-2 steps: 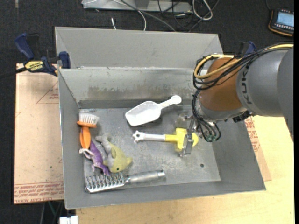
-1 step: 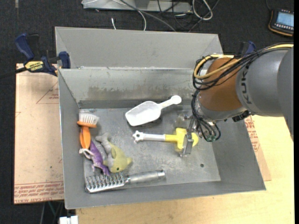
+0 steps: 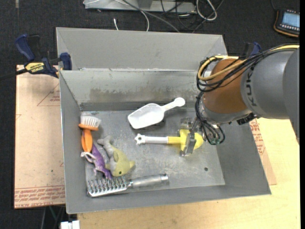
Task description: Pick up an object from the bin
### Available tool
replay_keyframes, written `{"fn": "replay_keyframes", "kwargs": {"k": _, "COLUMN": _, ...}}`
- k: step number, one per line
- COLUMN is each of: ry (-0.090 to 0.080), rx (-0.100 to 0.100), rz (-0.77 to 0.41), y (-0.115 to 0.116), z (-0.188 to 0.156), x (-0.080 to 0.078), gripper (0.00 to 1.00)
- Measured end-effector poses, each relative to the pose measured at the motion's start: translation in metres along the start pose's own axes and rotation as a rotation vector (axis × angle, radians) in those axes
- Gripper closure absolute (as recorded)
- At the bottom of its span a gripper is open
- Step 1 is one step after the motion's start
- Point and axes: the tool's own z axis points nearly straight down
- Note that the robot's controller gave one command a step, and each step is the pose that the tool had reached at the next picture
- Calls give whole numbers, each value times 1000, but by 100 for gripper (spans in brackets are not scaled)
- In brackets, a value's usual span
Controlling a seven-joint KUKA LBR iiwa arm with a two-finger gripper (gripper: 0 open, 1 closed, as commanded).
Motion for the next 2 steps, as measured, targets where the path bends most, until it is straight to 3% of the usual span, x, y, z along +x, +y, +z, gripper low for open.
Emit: {"fn": "replay_keyframes", "kwargs": {"k": 2, "ry": -1, "rx": 0, "rz": -1, "y": 0, "z": -2, "x": 0, "gripper": 100}}
